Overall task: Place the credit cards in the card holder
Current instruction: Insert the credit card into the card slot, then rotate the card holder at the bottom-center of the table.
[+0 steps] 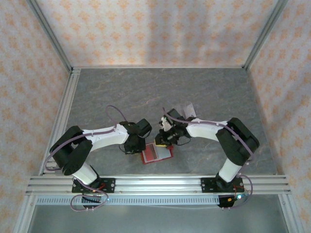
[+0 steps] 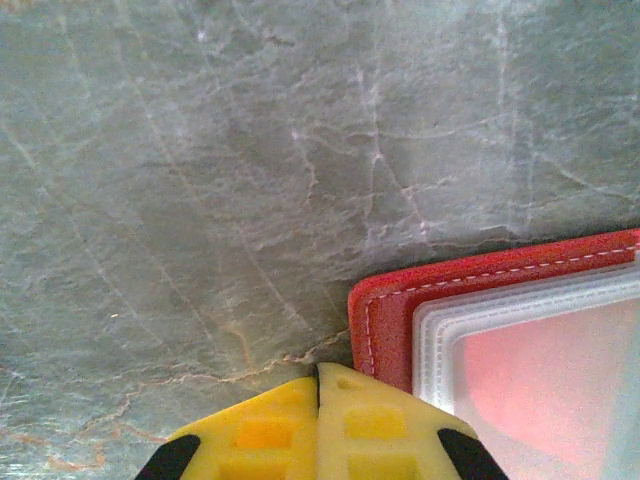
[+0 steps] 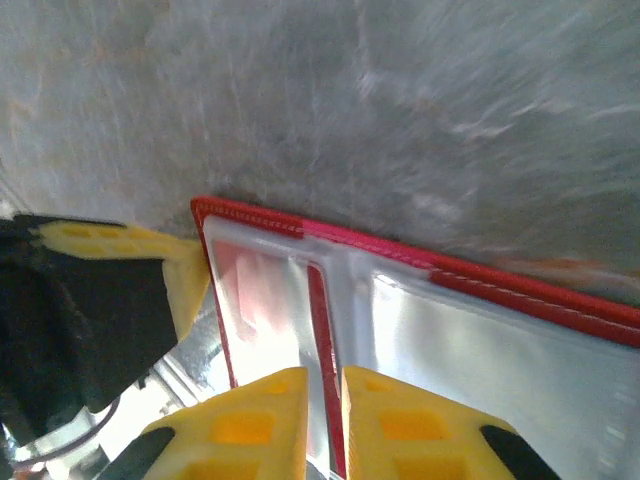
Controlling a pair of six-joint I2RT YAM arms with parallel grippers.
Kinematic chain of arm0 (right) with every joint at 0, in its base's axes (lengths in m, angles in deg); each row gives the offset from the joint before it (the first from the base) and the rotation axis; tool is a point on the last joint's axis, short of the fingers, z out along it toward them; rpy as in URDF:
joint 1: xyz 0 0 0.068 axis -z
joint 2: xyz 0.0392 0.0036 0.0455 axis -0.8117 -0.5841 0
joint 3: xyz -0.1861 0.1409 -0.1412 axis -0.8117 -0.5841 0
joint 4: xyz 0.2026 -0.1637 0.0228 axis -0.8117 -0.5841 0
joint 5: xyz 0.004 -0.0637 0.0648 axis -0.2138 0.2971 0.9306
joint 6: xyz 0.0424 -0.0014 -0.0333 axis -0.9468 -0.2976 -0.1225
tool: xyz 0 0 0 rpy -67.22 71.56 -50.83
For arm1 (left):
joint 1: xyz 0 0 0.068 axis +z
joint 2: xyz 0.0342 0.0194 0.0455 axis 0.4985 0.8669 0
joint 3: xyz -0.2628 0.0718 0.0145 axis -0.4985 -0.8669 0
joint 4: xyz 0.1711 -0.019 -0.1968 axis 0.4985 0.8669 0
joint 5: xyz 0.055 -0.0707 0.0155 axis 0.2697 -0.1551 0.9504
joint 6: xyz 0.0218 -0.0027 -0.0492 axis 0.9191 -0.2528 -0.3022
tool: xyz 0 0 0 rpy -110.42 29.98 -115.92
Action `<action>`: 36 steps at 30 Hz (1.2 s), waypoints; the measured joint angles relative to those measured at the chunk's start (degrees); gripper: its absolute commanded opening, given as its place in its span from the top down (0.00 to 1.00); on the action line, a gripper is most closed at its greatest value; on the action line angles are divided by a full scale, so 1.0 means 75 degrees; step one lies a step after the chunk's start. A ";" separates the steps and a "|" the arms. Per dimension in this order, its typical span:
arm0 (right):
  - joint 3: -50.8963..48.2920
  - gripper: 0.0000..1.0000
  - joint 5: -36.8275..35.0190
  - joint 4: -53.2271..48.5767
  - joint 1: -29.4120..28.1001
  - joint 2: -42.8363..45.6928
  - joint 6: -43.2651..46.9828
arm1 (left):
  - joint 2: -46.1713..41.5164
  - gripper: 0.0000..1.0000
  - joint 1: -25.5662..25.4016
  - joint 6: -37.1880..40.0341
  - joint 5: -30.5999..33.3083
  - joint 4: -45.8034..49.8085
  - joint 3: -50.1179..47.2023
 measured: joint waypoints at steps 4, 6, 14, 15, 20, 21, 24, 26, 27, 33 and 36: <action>0.0460 0.84 -0.0592 -0.0688 0.0041 0.0061 0.0446 | 0.0047 0.97 0.0000 0.0017 0.0003 0.0073 0.0067; 0.0487 0.84 -0.0784 -0.0892 0.0041 0.0061 0.0580 | 0.0111 0.97 0.0000 0.0061 0.0000 0.0157 0.0160; 0.0498 0.84 -0.1311 -0.1606 0.0096 -0.0096 0.0918 | 0.0481 0.97 -0.0105 0.0201 -0.0003 0.0405 0.0577; 0.0498 0.84 -0.1364 -0.1658 0.0099 -0.0108 0.0935 | 0.0510 0.97 -0.0108 0.0201 -0.0006 0.0431 0.0606; 0.0498 0.84 -0.1597 -0.1784 0.0303 -0.0154 0.1040 | 0.0723 0.97 -0.0134 0.0201 -0.0012 0.0627 0.0845; 0.0498 0.84 -0.1635 -0.1801 0.0367 -0.0178 0.1049 | 0.0781 0.97 -0.0134 0.0201 -0.0017 0.0685 0.0912; 0.0507 0.84 -0.1743 -0.1830 0.0463 -0.0198 0.1067 | 0.0965 0.97 -0.0134 0.0201 -0.0038 0.0848 0.1125; 0.0533 0.84 -0.1801 -0.1862 0.0460 -0.0198 0.1087 | 0.1107 0.97 -0.0134 0.0201 -0.0058 0.0988 0.1294; 0.0533 0.84 -0.1845 -0.1871 0.0460 -0.0195 0.1090 | 0.1195 0.97 -0.0134 0.0201 -0.0064 0.1081 0.1399; 0.0533 0.81 -0.2361 -0.2098 0.0463 0.0169 0.1096 | 0.1574 0.98 -0.0166 0.0251 -0.0178 0.1215 0.1909; 0.0533 0.77 -0.2524 -0.2212 0.0475 0.0542 0.1154 | 0.1670 0.97 -0.0201 0.0326 -0.0344 0.0571 0.2151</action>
